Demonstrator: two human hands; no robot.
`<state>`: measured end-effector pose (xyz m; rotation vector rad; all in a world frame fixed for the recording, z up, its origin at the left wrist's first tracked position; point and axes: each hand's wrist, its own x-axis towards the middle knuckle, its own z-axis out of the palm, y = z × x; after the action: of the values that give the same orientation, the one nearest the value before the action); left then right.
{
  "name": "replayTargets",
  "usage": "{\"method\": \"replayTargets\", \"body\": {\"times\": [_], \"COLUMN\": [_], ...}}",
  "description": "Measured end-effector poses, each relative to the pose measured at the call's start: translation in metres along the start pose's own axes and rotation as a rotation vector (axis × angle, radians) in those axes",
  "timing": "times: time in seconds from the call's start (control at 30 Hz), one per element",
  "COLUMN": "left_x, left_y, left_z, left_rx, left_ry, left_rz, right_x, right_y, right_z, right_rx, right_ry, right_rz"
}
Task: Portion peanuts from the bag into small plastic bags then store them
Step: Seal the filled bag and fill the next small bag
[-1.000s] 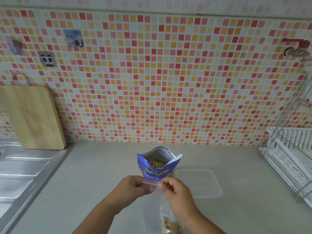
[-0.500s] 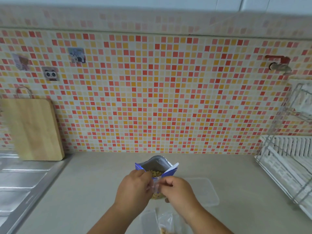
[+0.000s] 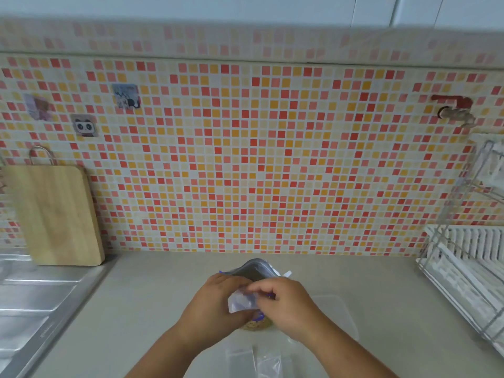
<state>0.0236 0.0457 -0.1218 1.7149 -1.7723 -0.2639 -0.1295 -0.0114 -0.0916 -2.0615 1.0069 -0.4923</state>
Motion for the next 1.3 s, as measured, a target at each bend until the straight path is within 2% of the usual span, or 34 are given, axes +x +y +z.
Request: {"method": "replayTargets", "body": {"times": [0.07,0.17,0.27,0.4,0.53,0.67,0.73,0.93,1.13,1.3], "left_x": [0.002,0.006,0.011,0.017,0.029,0.033,0.033,0.037,0.043,0.039], "left_y": [-0.005,-0.013,-0.019,-0.026,-0.031,-0.037,-0.041,-0.043,-0.047,-0.053], "left_z": [-0.003,-0.003,-0.003,-0.003,-0.003,-0.004,-0.004,-0.001,0.004,0.003], "left_rx": [-0.032,-0.028,0.020,0.046,0.088,0.136,0.134,0.038,0.029,0.035], "left_ry": [-0.001,-0.041,-0.052,-0.012,-0.033,-0.085,-0.112,-0.133,-0.148,-0.151], "left_rz": [-0.058,-0.165,-0.180,-0.147,-0.197,-0.221,-0.222,-0.251,-0.248,-0.260], "right_x": [0.009,0.037,0.059,0.076,0.086,0.076,0.075,0.086,0.091,0.093], "right_y": [0.000,0.015,0.022,0.015,0.011,0.008,-0.001,0.000,0.027,0.036], "right_z": [-0.009,-0.020,-0.025,-0.025,-0.019,-0.019,-0.025,-0.007,0.009,0.021], "right_rx": [-0.036,-0.383,-0.695,-0.816,-0.844,-0.798,-0.797,-0.932,-0.775,-0.690], "right_ry": [0.110,0.198,0.066,-0.112,-0.208,-0.067,-0.049,-0.188,0.011,0.039], "right_rz": [-0.021,-0.024,0.100,0.208,0.282,0.138,0.114,0.248,0.309,0.371]}}
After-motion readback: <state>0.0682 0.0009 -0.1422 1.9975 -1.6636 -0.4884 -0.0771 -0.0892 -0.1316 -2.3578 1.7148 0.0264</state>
